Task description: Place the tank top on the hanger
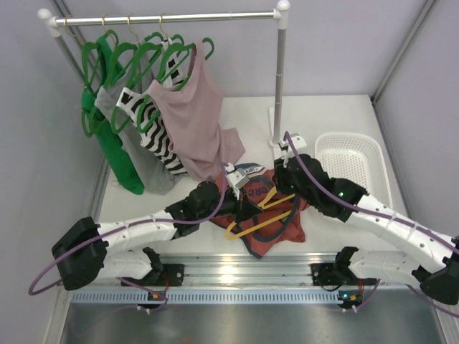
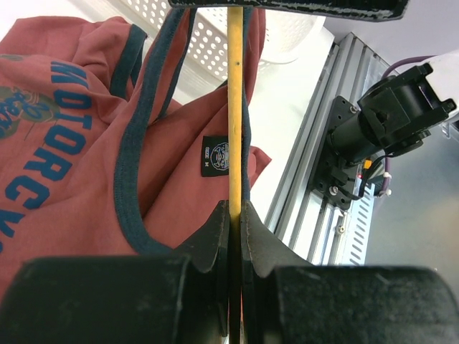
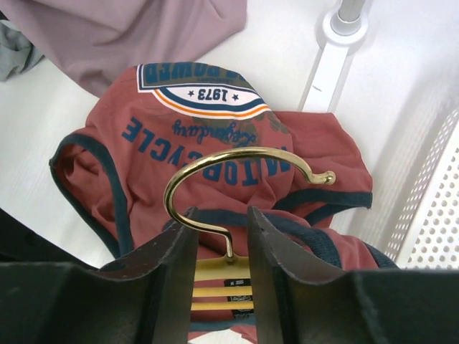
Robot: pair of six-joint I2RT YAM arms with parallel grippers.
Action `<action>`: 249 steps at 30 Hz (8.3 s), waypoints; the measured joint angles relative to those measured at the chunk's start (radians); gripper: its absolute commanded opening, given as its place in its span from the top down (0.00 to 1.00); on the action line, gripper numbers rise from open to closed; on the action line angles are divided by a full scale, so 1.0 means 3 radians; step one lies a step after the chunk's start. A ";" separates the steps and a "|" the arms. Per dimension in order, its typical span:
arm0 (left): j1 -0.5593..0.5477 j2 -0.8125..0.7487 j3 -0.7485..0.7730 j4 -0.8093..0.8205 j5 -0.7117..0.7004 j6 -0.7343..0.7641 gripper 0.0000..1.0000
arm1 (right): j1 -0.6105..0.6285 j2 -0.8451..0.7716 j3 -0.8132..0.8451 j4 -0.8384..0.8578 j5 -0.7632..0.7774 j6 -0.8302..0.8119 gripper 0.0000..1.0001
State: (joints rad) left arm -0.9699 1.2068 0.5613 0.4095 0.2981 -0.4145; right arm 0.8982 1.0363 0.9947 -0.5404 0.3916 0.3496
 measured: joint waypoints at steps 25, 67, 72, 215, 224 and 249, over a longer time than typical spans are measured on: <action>-0.0001 -0.0378 0.0099 -0.0463 -0.0727 -0.0334 0.58 | 0.0000 -0.0306 -0.0270 0.0209 -0.0155 -0.0189 1.00; -0.0175 0.0418 0.0089 -0.1333 -0.0356 -0.2054 0.52 | 0.0000 -0.0666 -0.0501 0.0264 -0.0389 -0.0317 1.00; -0.0312 0.0685 0.0145 -0.1273 -0.0333 -0.2107 0.52 | 0.0000 -0.0666 -0.0502 0.0259 -0.0390 -0.0315 1.00; 0.0352 0.0482 0.3404 -0.3471 -0.1020 -0.0474 0.68 | -0.0022 -0.0065 0.0688 0.0301 0.0764 -0.0104 1.00; 0.0516 0.0481 0.3503 -0.3671 -0.0665 -0.0057 0.53 | -0.0022 -0.0047 0.0706 0.0268 0.0626 -0.0104 1.00; 0.0566 0.0121 0.3189 -0.4143 0.0034 0.0743 0.55 | -0.0022 -0.0052 0.0907 0.0067 0.0329 -0.0135 1.00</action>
State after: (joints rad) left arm -0.8001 1.2430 1.5181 -0.8333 0.3084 -0.1917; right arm 0.8917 1.0206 1.2667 -0.5201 0.4904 0.3092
